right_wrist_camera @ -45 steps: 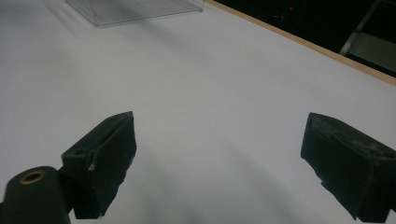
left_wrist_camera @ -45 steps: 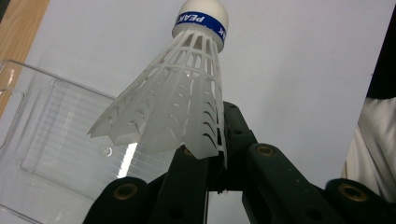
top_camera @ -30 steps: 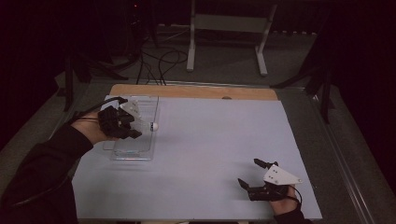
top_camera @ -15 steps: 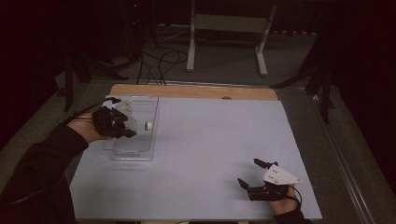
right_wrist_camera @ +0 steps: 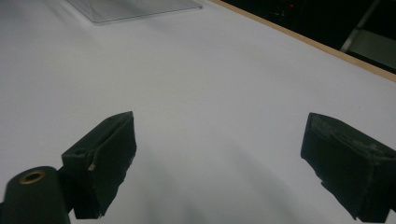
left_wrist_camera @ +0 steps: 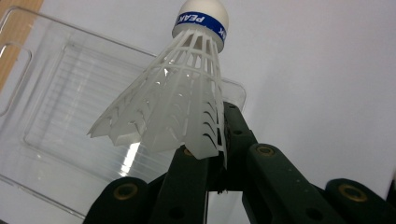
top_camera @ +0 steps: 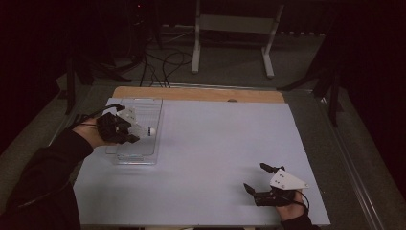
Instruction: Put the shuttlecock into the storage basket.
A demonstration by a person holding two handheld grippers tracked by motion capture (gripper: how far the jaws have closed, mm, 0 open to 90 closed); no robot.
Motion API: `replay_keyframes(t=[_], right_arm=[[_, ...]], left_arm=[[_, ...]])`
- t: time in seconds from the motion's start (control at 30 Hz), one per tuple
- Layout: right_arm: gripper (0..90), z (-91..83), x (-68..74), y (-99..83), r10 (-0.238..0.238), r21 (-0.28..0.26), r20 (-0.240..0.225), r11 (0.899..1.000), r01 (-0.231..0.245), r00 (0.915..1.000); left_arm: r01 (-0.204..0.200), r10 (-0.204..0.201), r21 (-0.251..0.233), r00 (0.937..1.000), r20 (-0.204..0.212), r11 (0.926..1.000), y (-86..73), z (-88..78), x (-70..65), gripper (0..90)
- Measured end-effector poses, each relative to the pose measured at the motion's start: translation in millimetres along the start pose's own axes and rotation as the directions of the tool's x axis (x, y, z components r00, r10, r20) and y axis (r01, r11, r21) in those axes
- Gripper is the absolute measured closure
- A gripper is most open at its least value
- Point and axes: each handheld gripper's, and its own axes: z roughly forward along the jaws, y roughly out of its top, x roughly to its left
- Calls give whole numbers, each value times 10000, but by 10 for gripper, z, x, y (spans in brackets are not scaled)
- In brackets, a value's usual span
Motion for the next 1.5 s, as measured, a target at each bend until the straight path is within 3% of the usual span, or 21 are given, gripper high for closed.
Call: replay_keyframes(t=[0.1, 0.5, 0.73, 1.13, 1.5], right_arm=[[101, 2, 0, 1, -22, -11, -9, 10000, 22, 10000], [101, -2, 1, 2, -22, -16, -26, 10000, 22, 10000], [101, 2, 1, 2, -43, -18, -40, 10000, 43, 10000], [101, 7, 0, -2, -26, 12, -49, 10000, 26, 10000], [101, 5, 0, -5, 22, 55, -40, 10000, -22, 10000]], left_arm=[[-217, 217, -8, 9998, 16, 9998, -28, 53, 9, 900], [-74, 73, 59, 9998, 158, 10000, -108, 195, 71, 900], [-262, 262, 67, 9996, 42, 9996, -161, 289, 100, 900], [283, -292, 401, 9993, 234, 9988, -248, 456, 169, 900], [413, -445, 787, 9982, 397, 9960, -261, 576, 191, 899]])
